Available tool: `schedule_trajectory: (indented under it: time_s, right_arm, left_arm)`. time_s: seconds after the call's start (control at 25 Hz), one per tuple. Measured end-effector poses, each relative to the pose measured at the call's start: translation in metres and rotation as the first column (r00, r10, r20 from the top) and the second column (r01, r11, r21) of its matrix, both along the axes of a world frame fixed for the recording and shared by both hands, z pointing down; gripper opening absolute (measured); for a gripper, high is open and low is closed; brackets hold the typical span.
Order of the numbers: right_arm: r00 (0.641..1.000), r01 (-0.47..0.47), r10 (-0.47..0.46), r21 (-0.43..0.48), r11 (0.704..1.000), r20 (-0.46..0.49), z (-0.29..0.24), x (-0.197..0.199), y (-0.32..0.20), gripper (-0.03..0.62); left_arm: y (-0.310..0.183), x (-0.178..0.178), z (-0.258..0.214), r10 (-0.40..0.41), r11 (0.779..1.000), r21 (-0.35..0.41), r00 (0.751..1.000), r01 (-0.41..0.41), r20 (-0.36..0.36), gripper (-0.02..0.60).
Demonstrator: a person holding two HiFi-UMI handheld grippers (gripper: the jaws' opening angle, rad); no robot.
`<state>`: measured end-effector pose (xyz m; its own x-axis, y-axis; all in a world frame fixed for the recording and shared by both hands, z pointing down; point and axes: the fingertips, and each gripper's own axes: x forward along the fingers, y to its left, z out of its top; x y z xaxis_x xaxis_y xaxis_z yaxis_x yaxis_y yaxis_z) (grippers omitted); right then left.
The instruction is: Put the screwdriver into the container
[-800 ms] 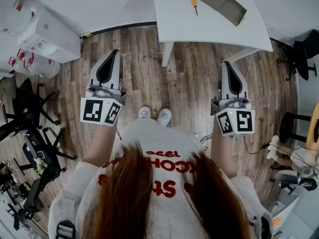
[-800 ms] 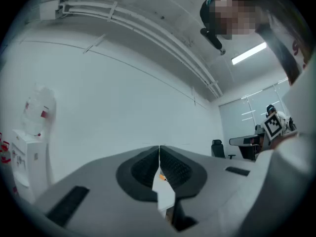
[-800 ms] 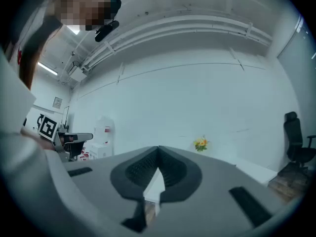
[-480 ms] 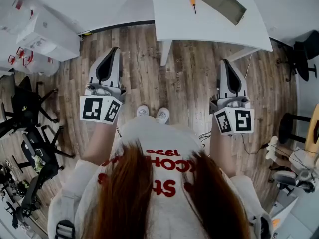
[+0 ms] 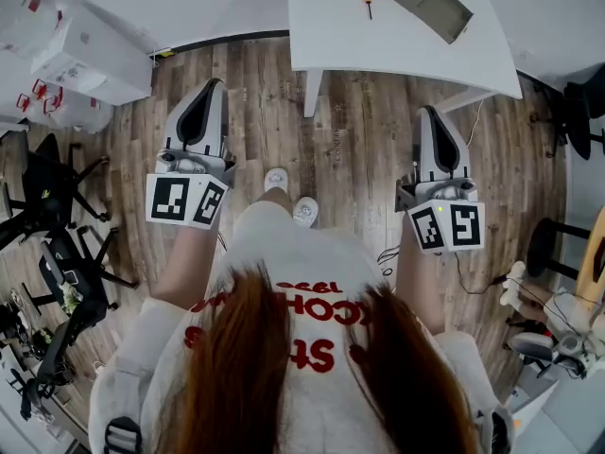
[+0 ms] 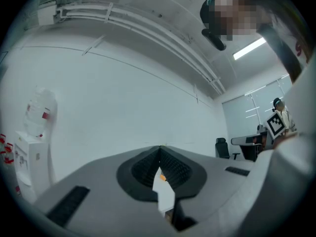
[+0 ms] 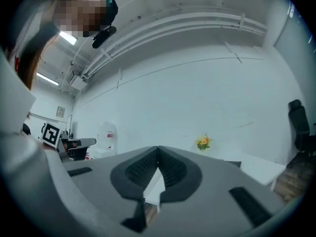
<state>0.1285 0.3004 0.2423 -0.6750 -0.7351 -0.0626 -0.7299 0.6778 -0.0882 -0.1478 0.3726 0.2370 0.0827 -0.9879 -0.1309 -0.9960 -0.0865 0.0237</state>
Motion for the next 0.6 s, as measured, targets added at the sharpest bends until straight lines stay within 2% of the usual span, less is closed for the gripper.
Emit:
schedule_trajectory:
  time_s: [0.16, 0.32, 0.6]
  right_arm:
    - [1.000, 0.006, -0.006, -0.009, 1.000, 0.010, 0.005, -0.003, -0.016, 0.005]
    - [1.000, 0.002, -0.002, -0.011, 1.000, 0.010, 0.008, -0.006, -0.054, 0.005]
    - [0.999, -0.044, 0.044, 0.009, 0.999, 0.006, -0.007, -0.008, -0.092, 0.006]
  left_arm:
    - [-0.020, -0.001, 0.005, 0.004, 1.000, -0.001, 1.000, -0.004, -0.007, 0.008]
    - [-0.063, -0.006, 0.009, 0.009, 1.000, 0.008, 1.000, -0.009, -0.017, 0.008]
    - [-0.121, -0.010, -0.002, 0.066, 0.997, 0.039, 0.997, -0.065, -0.029, 0.008]
